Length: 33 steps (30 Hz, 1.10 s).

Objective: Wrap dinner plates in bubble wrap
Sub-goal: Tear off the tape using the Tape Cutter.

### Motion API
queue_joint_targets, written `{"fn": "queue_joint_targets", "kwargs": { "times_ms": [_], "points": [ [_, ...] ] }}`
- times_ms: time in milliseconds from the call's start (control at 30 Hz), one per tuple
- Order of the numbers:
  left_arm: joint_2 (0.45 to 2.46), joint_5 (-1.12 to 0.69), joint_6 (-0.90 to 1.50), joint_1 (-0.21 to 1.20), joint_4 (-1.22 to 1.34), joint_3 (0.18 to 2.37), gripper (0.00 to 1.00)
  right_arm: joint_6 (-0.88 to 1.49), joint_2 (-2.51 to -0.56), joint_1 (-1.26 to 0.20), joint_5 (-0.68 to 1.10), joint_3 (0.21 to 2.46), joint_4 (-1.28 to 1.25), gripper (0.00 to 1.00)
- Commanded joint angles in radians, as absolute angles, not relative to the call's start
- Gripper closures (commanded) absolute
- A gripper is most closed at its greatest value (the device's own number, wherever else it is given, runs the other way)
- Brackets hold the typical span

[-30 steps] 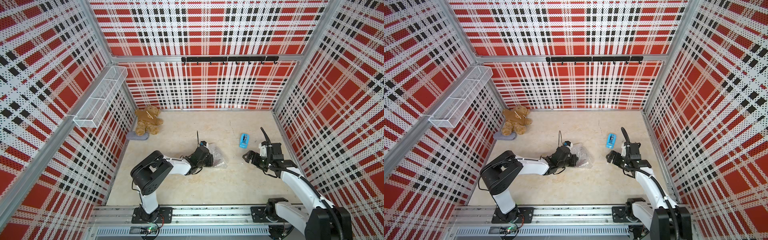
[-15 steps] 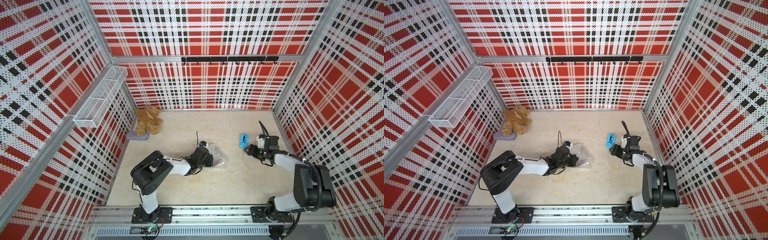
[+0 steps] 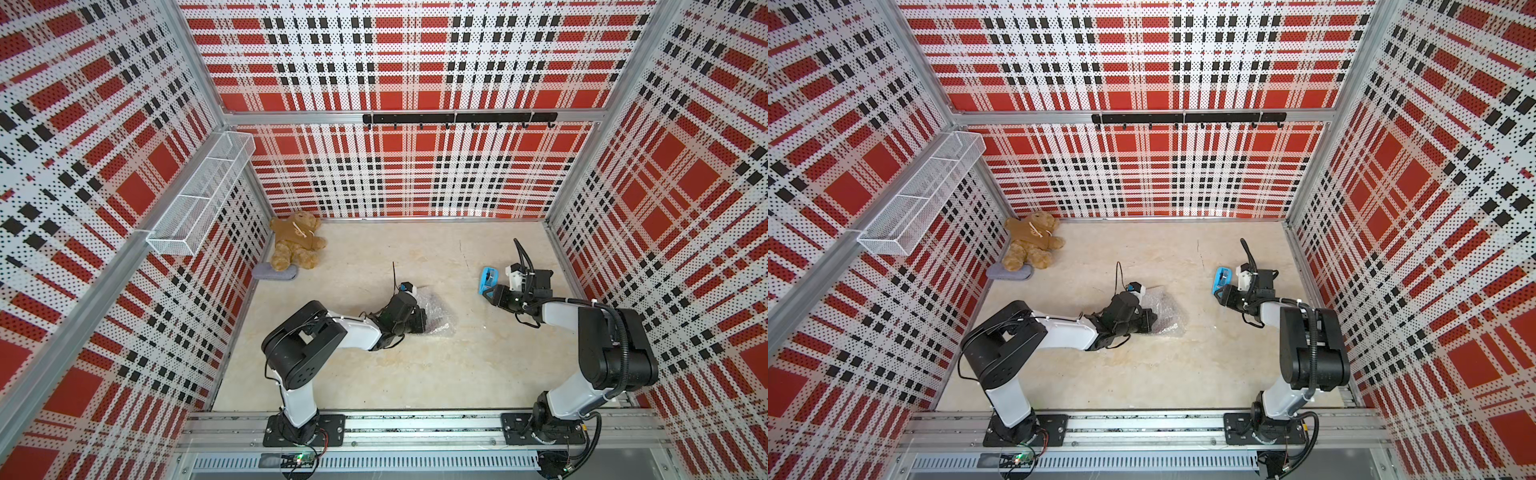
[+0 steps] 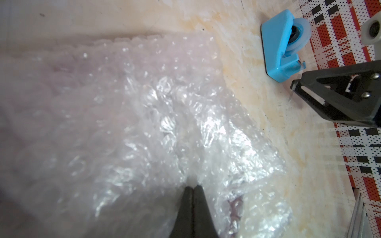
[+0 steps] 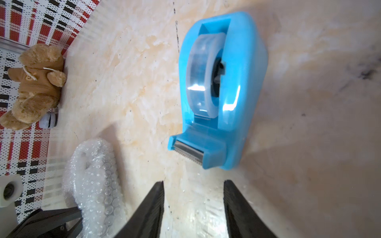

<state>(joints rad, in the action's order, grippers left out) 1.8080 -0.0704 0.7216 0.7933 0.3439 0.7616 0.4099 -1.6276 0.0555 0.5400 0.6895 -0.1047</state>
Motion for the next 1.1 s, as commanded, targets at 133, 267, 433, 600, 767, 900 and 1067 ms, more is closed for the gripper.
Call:
{"fn": "queue_joint_targets", "kwargs": {
  "times_ms": [133,267,433,600,767,900,1067],
  "points": [
    [1.867,-0.081,0.721,0.796,0.179,0.709,1.00,0.403,-1.673,0.063,0.588,0.700,-0.171,0.54],
    [1.865,-0.079,0.721,0.796,0.179,0.707,1.00,0.406,-1.687,0.067,0.596,0.704,-0.178,0.54],
    [1.865,-0.078,0.721,0.796,0.179,0.707,1.00,0.405,-1.707,0.068,0.618,0.715,-0.174,0.55],
    [1.862,-0.076,0.721,0.796,0.178,0.704,1.00,0.406,-1.706,0.073,0.628,0.709,-0.181,0.60],
    [1.861,-0.076,0.721,0.796,0.179,0.704,1.00,0.427,-1.687,0.086,0.624,0.686,-0.207,0.66],
    [1.862,-0.077,0.721,0.796,0.179,0.703,1.00,0.432,-1.683,0.092,0.636,0.676,-0.220,0.70],
    [1.862,-0.077,0.722,0.796,0.179,0.705,1.00,0.431,-1.680,0.095,0.645,0.672,-0.226,0.78]
  ]
}}
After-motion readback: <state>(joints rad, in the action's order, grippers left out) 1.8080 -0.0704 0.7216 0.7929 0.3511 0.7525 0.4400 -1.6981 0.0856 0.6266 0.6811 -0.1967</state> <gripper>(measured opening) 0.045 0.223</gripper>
